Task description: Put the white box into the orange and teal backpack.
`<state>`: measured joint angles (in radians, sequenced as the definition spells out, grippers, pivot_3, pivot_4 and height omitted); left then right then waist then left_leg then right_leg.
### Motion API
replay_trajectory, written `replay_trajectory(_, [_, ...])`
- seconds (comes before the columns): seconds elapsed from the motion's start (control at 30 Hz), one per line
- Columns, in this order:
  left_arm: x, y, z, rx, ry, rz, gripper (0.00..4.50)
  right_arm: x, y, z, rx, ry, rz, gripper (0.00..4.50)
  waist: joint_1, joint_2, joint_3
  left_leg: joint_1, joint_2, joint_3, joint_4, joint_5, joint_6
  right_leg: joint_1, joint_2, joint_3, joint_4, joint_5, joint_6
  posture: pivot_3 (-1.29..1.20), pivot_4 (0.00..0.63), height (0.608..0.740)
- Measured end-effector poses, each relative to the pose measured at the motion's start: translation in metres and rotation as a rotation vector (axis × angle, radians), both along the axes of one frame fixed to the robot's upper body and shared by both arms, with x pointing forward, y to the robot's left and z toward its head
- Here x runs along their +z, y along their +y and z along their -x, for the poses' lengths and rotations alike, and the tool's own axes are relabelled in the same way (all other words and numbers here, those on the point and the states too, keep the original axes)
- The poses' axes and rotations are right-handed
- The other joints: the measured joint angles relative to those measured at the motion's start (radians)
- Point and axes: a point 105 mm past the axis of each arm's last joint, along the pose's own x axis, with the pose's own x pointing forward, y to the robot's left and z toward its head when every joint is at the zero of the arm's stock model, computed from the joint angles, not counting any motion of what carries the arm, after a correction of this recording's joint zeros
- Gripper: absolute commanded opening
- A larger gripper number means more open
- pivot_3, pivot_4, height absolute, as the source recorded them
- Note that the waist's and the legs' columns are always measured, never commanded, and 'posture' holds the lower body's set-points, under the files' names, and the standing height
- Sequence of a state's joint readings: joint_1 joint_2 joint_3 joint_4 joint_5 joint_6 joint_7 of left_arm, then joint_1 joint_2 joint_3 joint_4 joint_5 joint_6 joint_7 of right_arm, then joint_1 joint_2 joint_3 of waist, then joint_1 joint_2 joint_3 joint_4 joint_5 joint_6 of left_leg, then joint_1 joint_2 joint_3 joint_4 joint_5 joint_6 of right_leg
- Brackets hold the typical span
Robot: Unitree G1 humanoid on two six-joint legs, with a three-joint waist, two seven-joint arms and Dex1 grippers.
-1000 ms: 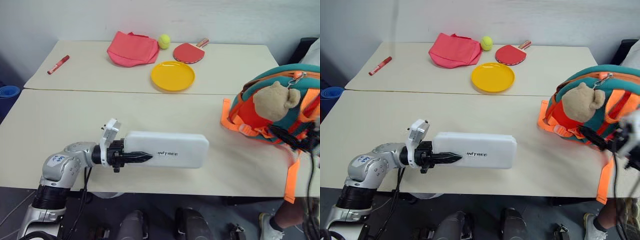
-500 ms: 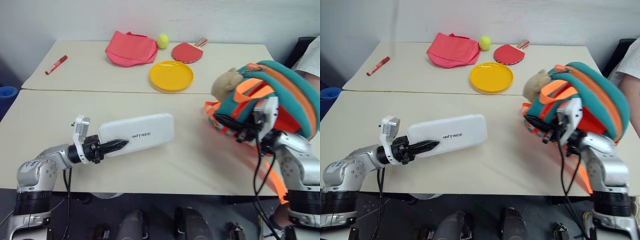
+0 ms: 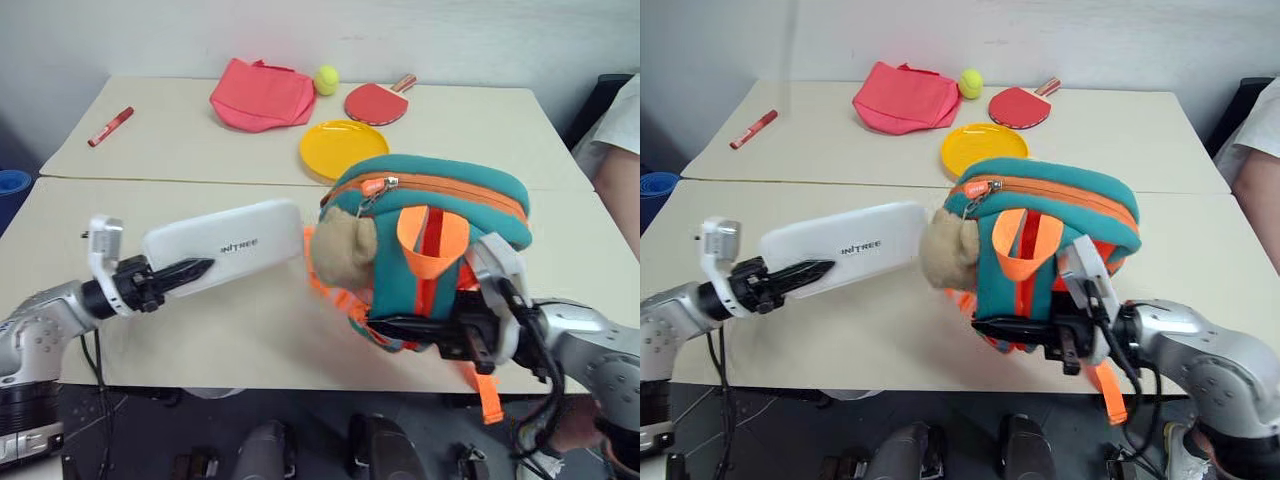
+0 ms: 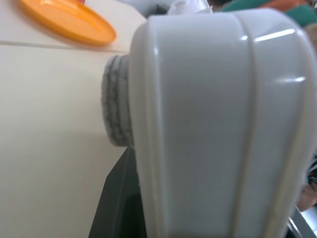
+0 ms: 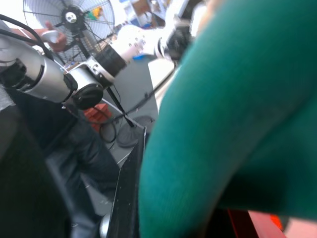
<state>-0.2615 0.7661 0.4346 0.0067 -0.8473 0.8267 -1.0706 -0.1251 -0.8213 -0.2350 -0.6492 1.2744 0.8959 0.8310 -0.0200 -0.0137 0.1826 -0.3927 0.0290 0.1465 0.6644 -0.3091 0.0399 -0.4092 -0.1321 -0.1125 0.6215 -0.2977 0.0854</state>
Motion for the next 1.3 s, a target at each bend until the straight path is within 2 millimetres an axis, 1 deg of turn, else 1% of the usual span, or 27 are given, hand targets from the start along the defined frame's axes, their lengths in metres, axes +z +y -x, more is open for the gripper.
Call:
replay_trajectory(0.1, [0.013,-0.001,0.003,-0.013,-0.045,-0.001,1.29,-0.002,-0.014,-0.003,-0.067,0.013,0.022,0.08,0.007,-0.001,0.000,0.001,0.000,0.000,0.000,0.000,-0.001,0.000,0.000,0.000,0.001,0.000,0.000,0.00,0.150,0.740])
replay_trajectory(0.17, [0.029,-0.013,0.004,-0.061,-0.109,-0.014,1.29,-0.005,-0.025,-0.010,-0.124,0.018,0.056,0.08,0.016,-0.001,0.000,0.001,0.000,0.000,0.000,0.001,-0.002,0.000,0.001,0.000,0.002,0.000,0.000,0.00,0.150,0.740])
replay_trajectory(0.23, [0.051,-0.029,0.004,-0.108,-0.204,-0.023,1.29,-0.006,-0.035,-0.016,-0.164,0.025,0.100,0.08,0.025,-0.001,0.000,0.001,0.000,0.000,0.000,0.001,-0.001,0.000,0.000,0.001,0.002,0.000,0.000,0.00,0.150,0.740])
replay_trajectory(0.27, [0.057,-0.034,0.004,-0.124,-0.233,-0.022,1.29,-0.006,-0.036,-0.017,-0.170,0.024,0.106,0.08,0.026,-0.001,0.000,0.002,0.000,0.000,0.000,0.001,-0.001,0.000,0.001,0.001,0.002,0.000,0.000,0.00,0.150,0.740])
replay_trajectory(0.3, [0.064,-0.044,0.003,-0.156,-0.264,-0.016,1.29,-0.005,-0.038,-0.020,-0.182,0.025,0.102,0.08,0.028,-0.001,0.000,0.002,0.000,0.001,0.000,0.001,-0.001,0.001,0.001,0.000,0.002,0.000,0.000,0.00,0.150,0.740])
replay_trajectory(0.37, [0.068,-0.057,0.003,-0.209,-0.284,-0.002,1.29,-0.002,-0.038,-0.022,-0.192,0.018,0.097,0.08,0.029,-0.001,0.000,0.001,-0.001,0.001,0.000,0.001,-0.001,0.000,0.001,0.001,0.002,0.000,0.000,0.00,0.150,0.740])
replay_trajectory(0.4, [0.069,-0.065,0.003,-0.243,-0.287,-0.005,1.29,-0.001,-0.037,-0.023,-0.186,0.011,0.097,0.08,0.031,-0.002,0.001,0.001,0.000,0.001,0.001,0.001,-0.001,0.000,0.002,0.000,0.002,0.000,0.000,0.00,0.150,0.740])
replay_trajectory(0.47, [0.068,-0.073,0.004,-0.290,-0.285,-0.014,1.29,0.000,-0.036,-0.023,-0.183,0.008,0.097,0.08,0.029,-0.002,0.001,0.001,0.000,0.002,0.001,0.001,-0.001,0.000,0.003,0.001,0.002,0.000,0.000,0.00,0.150,0.740])
replay_trajectory(0.6, [0.061,-0.083,0.008,-0.379,-0.267,-0.054,1.29,-0.001,-0.034,-0.025,-0.188,0.009,0.100,0.08,0.027,-0.002,0.001,0.001,0.000,0.002,0.001,0.002,-0.001,0.000,0.004,0.001,0.002,0.000,0.000,0.00,0.150,0.740])
replay_trajectory(0.7, [0.048,-0.088,0.001,-0.405,-0.292,-0.167,1.29,-0.002,-0.033,-0.027,-0.206,0.012,0.081,0.08,0.028,-0.002,0.001,0.001,-0.001,0.003,0.002,0.002,-0.001,0.000,0.003,0.001,0.002,0.000,0.000,0.00,0.150,0.740])
replay_trajectory(0.77, [0.045,-0.094,-0.008,-0.403,-0.343,-0.229,1.29,-0.002,-0.032,-0.028,-0.207,0.011,0.083,0.08,0.034,-0.002,0.001,0.001,0.000,0.002,0.002,0.002,0.000,0.000,0.003,0.001,0.002,0.000,0.001,0.00,0.150,0.740])
replay_trajectory(0.9, [0.037,-0.105,-0.026,-0.395,-0.467,-0.425,1.29,-0.002,-0.032,-0.028,-0.207,0.012,0.085,0.08,0.043,-0.002,0.001,0.001,0.000,0.002,0.002,0.002,0.000,0.000,0.003,0.001,0.001,0.000,0.001,0.00,0.150,0.740])
replay_trajectory(0.93, [0.038,-0.110,-0.028,-0.398,-0.488,-0.438,1.29,-0.002,-0.032,-0.028,-0.208,0.015,0.086,0.08,0.044,-0.002,0.001,0.001,0.000,0.002,0.002,0.002,0.000,0.000,0.003,0.001,0.002,0.000,0.001,0.00,0.150,0.740])
replay_trajectory(0.97, [0.039,-0.119,-0.032,-0.407,-0.499,-0.433,1.29,-0.004,-0.032,-0.028,-0.210,0.023,0.088,0.08,0.047,-0.003,0.001,0.001,0.000,0.002,0.002,0.002,0.001,0.001,0.003,0.000,0.002,0.000,0.001,0.00,0.150,0.740])
replay_trajectory(1.03, [0.041,-0.143,-0.035,-0.446,-0.508,-0.417,1.29,-0.006,-0.033,-0.027,-0.206,0.036,0.091,0.08,0.051,-0.003,0.001,-0.002,-0.001,0.001,0.004,0.003,0.002,0.001,0.003,-0.001,0.001,0.001,0.002,0.00,0.150,0.740])
replay_trajectory(1.1, [0.044,-0.174,-0.034,-0.515,-0.525,-0.406,1.29,-0.007,-0.032,-0.025,-0.197,0.042,0.094,0.08,0.051,-0.003,0.001,-0.006,-0.002,0.000,0.007,0.003,0.004,-0.001,0.003,-0.002,0.001,0.003,0.005,0.00,0.150,0.740])
replay_trajectory(1.13, [0.045,-0.184,-0.033,-0.540,-0.534,-0.408,1.29,-0.008,-0.032,-0.025,-0.194,0.042,0.094,0.08,0.049,-0.003,0.001,-0.007,-0.002,0.000,0.010,0.003,0.005,-0.001,0.003,-0.002,0.001,0.003,0.006,0.00,0.150,0.740])
replay_trajectory(1.23, [0.045,-0.214,-0.038,-0.596,-0.536,-0.430,1.29,-0.009,-0.031,-0.024,-0.187,0.045,0.099,0.08,0.041,-0.003,0.001,-0.009,-0.002,0.000,0.014,0.002,0.006,-0.002,0.005,-0.002,0.001,0.004,0.006,0.00,0.150,0.740])
replay_trajectory(1.3, [0.040,-0.233,-0.041,-0.630,-0.535,-0.439,1.29,-0.009,-0.029,-0.025,-0.182,0.036,0.107,0.08,0.043,-0.003,0.001,-0.009,-0.001,0.000,0.015,0.002,0.006,-0.002,0.007,-0.004,0.001,0.004,0.007,0.00,0.150,0.740])
